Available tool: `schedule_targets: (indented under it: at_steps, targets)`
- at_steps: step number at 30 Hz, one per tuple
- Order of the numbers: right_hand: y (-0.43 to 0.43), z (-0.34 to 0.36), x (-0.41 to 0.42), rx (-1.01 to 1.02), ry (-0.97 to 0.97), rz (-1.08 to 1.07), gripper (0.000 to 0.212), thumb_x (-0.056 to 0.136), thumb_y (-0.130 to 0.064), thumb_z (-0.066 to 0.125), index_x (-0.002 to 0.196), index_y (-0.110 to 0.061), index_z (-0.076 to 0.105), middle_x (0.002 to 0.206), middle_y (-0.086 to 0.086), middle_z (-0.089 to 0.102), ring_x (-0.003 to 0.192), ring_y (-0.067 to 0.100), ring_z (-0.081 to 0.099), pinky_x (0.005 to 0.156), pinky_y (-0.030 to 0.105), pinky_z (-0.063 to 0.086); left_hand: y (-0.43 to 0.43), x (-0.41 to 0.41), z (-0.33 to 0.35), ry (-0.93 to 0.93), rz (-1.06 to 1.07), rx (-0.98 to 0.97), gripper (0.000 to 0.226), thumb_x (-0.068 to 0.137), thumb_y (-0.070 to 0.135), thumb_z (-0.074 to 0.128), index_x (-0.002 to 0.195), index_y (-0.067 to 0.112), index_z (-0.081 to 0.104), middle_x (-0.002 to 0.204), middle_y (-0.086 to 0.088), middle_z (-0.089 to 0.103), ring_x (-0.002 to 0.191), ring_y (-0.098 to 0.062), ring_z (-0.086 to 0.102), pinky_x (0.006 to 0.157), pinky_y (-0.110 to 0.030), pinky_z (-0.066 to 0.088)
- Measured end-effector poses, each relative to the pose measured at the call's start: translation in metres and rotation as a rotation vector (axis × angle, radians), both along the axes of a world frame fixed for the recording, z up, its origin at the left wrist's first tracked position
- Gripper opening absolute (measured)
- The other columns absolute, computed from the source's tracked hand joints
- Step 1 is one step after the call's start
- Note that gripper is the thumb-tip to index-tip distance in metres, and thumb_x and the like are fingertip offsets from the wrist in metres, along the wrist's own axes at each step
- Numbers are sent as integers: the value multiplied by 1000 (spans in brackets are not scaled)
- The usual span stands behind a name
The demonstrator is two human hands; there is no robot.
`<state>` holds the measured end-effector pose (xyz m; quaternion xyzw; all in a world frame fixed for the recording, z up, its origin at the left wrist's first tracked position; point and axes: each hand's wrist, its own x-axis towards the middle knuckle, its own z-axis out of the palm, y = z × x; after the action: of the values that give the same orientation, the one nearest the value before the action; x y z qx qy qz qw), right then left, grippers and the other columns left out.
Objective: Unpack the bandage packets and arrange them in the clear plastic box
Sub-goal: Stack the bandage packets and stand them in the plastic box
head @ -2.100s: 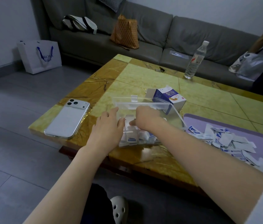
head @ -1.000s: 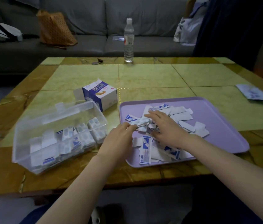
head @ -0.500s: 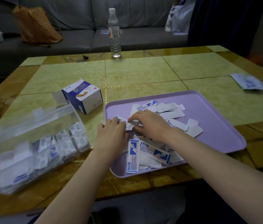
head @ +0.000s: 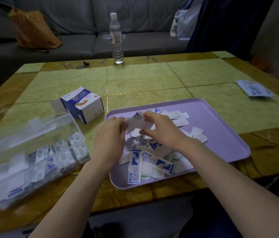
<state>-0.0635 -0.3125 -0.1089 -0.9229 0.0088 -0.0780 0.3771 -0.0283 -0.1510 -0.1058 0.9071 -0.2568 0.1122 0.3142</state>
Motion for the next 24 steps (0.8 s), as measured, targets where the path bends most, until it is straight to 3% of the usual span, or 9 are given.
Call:
schedule_targets:
  at_steps: [2, 6, 9, 13, 15, 17, 20, 24]
  targets:
    - [0, 3, -4, 33, 8, 1, 13, 85, -12, 63, 81, -23, 59, 77, -8, 63, 74, 10, 62, 64, 27, 47, -1, -2, 2, 56, -15, -136, 16, 94, 9, 47, 86, 5, 60, 80, -7, 59, 73, -26, 54, 66, -41, 44]
    - [1, 10, -11, 150, 22, -29, 14, 88, -2, 54, 89, -14, 62, 70, -7, 63, 63, 13, 64, 69, 36, 57, -1, -6, 3, 141, -25, -184, 13, 93, 9, 48, 86, 7, 58, 75, -3, 58, 66, -18, 51, 56, -26, 36]
    - [3, 12, -13, 66, 38, -40, 19, 90, -3, 49, 84, -16, 62, 76, -1, 66, 67, 18, 65, 72, 40, 56, 2, -9, 1, 133, -53, -152, 11, 93, 12, 51, 84, 17, 54, 71, 9, 54, 62, -7, 48, 53, -22, 33]
    - [9, 9, -16, -75, 120, -26, 33, 89, -2, 49, 68, -28, 53, 76, -4, 63, 66, 12, 64, 69, 36, 53, 4, -11, 0, 149, -95, -86, 10, 91, 12, 51, 85, 19, 53, 71, 9, 51, 62, -7, 46, 50, -18, 29]
    - [14, 8, -16, -54, 144, -17, 24, 89, -6, 50, 73, -23, 57, 77, 0, 64, 73, 18, 63, 72, 38, 52, 3, -13, -1, 157, -93, -92, 12, 88, 8, 51, 81, 17, 52, 65, 11, 48, 58, -6, 44, 49, -15, 31]
    - [18, 9, -13, 1, 187, -1, 16, 93, -15, 50, 79, -16, 57, 75, 2, 60, 70, 16, 57, 64, 31, 45, 2, -13, -1, 189, -76, -129, 16, 86, 4, 51, 76, 17, 51, 62, 11, 49, 56, -4, 45, 49, -12, 33]
    - [22, 8, -11, 17, 219, -7, 33, 96, -21, 49, 64, -21, 42, 61, -5, 46, 55, 7, 43, 53, 24, 29, -1, -9, -2, 253, -42, -217, 20, 84, 3, 52, 70, 17, 50, 63, 6, 52, 57, -11, 46, 48, -14, 33]
    - [27, 6, -11, 107, 144, -98, 36, 97, -20, 48, 62, -22, 40, 59, -6, 44, 53, 6, 41, 48, 15, 30, -2, -8, -2, 289, 2, -276, 10, 88, 5, 50, 80, 9, 56, 69, 1, 56, 65, -18, 51, 52, -17, 34]
